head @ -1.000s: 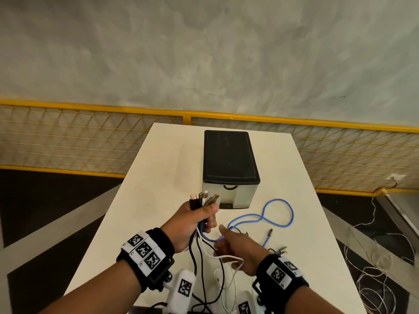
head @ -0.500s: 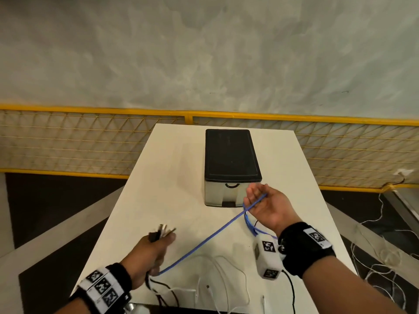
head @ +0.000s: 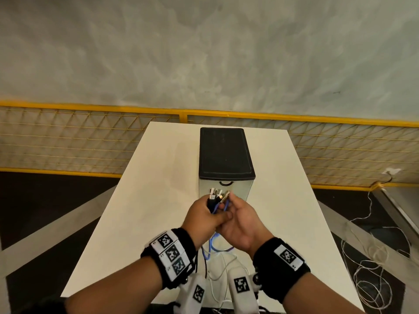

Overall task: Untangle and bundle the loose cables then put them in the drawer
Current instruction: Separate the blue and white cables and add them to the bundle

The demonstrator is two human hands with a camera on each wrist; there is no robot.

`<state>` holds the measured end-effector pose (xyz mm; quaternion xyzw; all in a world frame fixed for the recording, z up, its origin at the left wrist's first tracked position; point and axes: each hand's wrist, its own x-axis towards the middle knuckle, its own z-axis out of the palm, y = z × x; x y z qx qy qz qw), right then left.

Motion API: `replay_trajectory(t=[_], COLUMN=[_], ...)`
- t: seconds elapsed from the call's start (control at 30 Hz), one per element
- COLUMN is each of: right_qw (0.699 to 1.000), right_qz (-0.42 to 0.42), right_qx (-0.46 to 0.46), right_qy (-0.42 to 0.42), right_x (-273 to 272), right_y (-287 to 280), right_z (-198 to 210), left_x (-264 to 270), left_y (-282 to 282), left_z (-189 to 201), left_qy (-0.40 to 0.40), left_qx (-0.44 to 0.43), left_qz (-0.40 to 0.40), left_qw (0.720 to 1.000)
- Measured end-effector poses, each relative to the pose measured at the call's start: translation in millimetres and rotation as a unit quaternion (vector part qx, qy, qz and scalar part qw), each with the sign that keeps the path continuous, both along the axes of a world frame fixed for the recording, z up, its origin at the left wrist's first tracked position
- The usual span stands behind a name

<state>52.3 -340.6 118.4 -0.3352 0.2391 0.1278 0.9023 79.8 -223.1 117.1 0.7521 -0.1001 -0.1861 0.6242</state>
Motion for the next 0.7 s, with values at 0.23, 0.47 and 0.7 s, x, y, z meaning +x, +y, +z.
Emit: replay_trajectory(t=[0.23, 0.47, 0.7], right_qw=[0.999, 0.998, 0.997], right_qz=[-0.036, -0.052, -0.02], right_qx=[-0.014, -0.034, -0.072], right_qy=[0.018, 0.029, 0.024], right_x=[13, 23, 13], right_y=[-33, -48, -26], right_z=[7, 3, -11], left_x=[-15, -14, 10], left_y=[42, 102, 46], left_z=[-17, -29, 13], left_qy=[0.095, 0.149, 0.039], left_qx=[0.098, 0.204, 0.022], left_qz=[-0.186, -0.243, 0.002], left_qw=[0.973, 0.936, 0.999])
